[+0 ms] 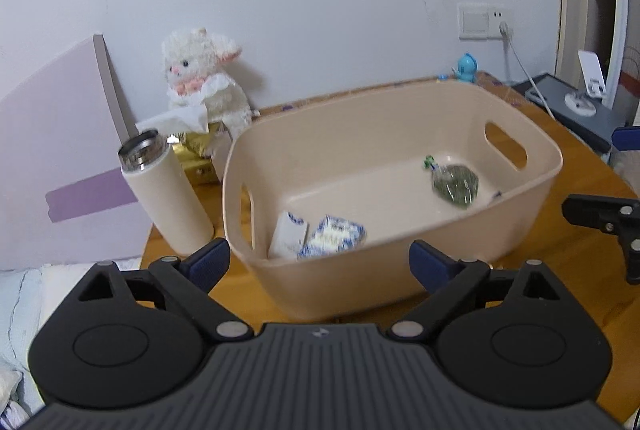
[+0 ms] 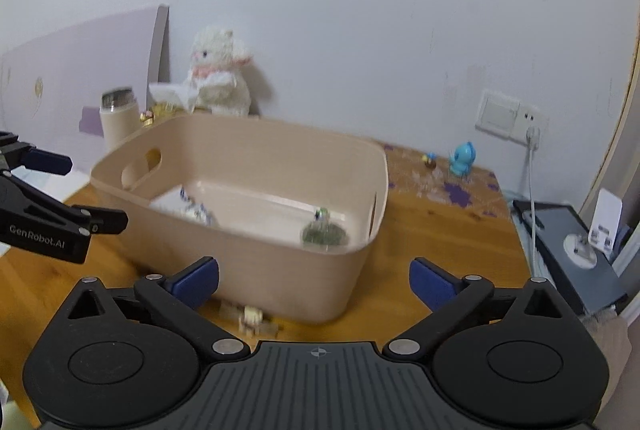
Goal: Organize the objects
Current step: 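Lift both items into the basket and open both tools, then grasp the dark printed box with the left tool while the right tool grasps the bear keychain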
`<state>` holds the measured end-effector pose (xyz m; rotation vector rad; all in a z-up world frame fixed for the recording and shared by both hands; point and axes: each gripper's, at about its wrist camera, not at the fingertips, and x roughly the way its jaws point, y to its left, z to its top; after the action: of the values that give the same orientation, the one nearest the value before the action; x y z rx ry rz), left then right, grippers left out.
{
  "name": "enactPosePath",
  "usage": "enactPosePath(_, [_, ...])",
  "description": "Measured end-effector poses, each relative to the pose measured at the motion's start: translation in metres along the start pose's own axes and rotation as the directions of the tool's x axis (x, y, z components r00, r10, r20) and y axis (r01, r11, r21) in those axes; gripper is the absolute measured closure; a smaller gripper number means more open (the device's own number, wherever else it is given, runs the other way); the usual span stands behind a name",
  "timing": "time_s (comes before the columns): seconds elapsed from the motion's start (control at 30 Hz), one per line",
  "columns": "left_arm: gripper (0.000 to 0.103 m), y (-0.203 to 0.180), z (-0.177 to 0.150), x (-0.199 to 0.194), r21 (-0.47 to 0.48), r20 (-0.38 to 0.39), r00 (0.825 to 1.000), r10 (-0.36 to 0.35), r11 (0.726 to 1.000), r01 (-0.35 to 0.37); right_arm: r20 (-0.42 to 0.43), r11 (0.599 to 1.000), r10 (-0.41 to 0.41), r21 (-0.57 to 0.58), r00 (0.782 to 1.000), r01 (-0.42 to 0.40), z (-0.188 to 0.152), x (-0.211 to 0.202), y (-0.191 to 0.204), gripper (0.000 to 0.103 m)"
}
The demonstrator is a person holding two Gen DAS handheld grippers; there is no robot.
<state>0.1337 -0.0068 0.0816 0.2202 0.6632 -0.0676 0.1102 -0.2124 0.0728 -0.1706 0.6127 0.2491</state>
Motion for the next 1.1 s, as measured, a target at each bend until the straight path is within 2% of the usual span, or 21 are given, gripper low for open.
enactPosePath(0.27, [0.006,-0.011,-0.034,0.012,-0.018,-0.075,0.996,-0.039,0.999,0.038,-0.095,1.000,0.012,0.013,0.995,-0.011,-0.035,0.012,0.003,0.000])
enactPosePath(0.57, [0.006,-0.029,-0.061,0.033,-0.062,-0.134,0.984,-0.117,0.992,0.109,-0.176,0.999,0.029,0.032,0.984,-0.024,-0.069,0.028,0.005,0.000])
enactPosePath(0.7, [0.006,-0.035,-0.068,0.045,-0.081,-0.148,0.977,-0.156,0.986,0.145,-0.202,0.999,0.027,0.044,0.979,-0.019,-0.076,0.038,0.002,0.000])
enactPosePath(0.87, [0.008,-0.038,-0.073,0.062,-0.089,-0.170,0.972,-0.161,0.985,0.147,-0.209,0.997,0.046,0.064,0.977,-0.033,-0.079,0.053,0.002,0.000])
enactPosePath(0.93, [0.012,-0.037,-0.074,0.068,-0.090,-0.185,0.971,-0.153,0.986,0.139,-0.211,0.997,0.048,0.070,0.976,-0.034,-0.079,0.058,0.004,0.000])
enactPosePath(0.97, [0.019,-0.036,-0.075,0.071,-0.092,-0.193,0.970,-0.151,0.986,0.136,-0.211,0.997,0.050,0.074,0.976,-0.035,-0.080,0.061,0.005,0.000])
enactPosePath(1.03, [0.023,-0.031,-0.076,0.073,-0.109,-0.184,0.969,-0.165,0.983,0.147,-0.213,0.995,0.059,0.087,0.975,-0.041,-0.081,0.067,0.007,0.000])
enactPosePath(1.1, [0.032,-0.027,-0.075,0.074,-0.103,-0.177,0.971,-0.164,0.984,0.147,-0.222,0.994,0.075,0.100,0.972,-0.054,-0.082,0.075,0.011,0.000])
